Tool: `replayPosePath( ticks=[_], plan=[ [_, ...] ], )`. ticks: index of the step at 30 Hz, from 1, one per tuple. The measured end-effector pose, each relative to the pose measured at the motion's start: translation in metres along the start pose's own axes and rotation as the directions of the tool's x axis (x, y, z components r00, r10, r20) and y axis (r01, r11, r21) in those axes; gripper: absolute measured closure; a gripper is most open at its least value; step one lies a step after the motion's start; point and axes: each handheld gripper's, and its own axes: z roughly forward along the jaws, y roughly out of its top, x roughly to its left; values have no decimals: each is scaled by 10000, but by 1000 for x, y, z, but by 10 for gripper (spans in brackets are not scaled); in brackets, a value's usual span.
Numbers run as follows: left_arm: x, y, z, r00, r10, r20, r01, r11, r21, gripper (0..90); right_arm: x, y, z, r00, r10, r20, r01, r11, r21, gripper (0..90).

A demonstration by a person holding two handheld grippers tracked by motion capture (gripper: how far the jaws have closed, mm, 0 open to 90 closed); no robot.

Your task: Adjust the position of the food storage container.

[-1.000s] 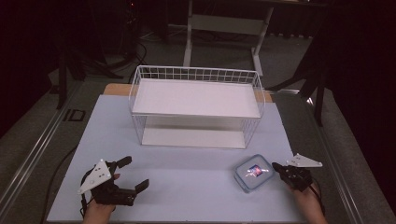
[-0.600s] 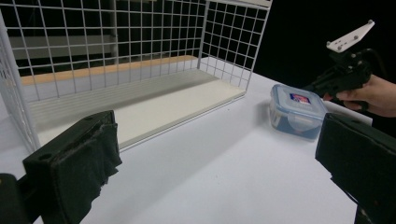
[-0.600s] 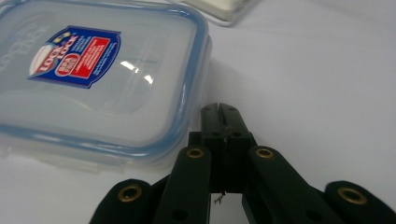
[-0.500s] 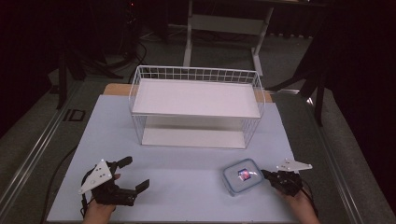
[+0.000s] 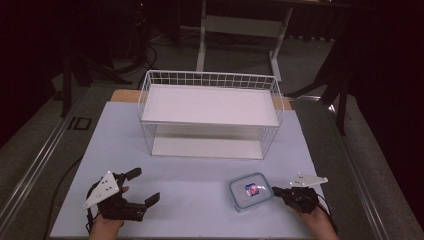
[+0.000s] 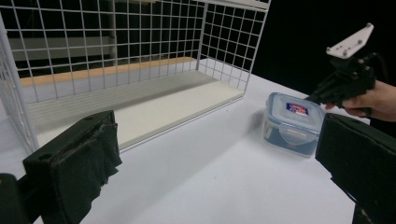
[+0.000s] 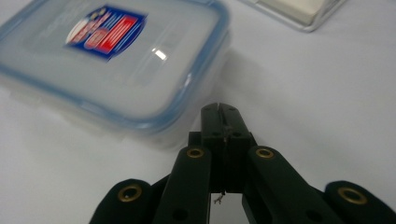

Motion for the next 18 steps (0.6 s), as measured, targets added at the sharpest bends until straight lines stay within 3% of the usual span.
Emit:
replayPosePath(
  ticks=[5, 18],
  plan=[
    [-1, -1, 2, 10000, -43, 33, 43, 10000, 37, 4, 5, -1, 3, 9996, 125, -271, -119, 9997, 208, 900],
    [-2, -2, 3, 10000, -43, 56, 42, 9999, 150, 4, 29, 16, 21, 9939, -215, -1084, 279, 9979, 581, 900]
  ],
)
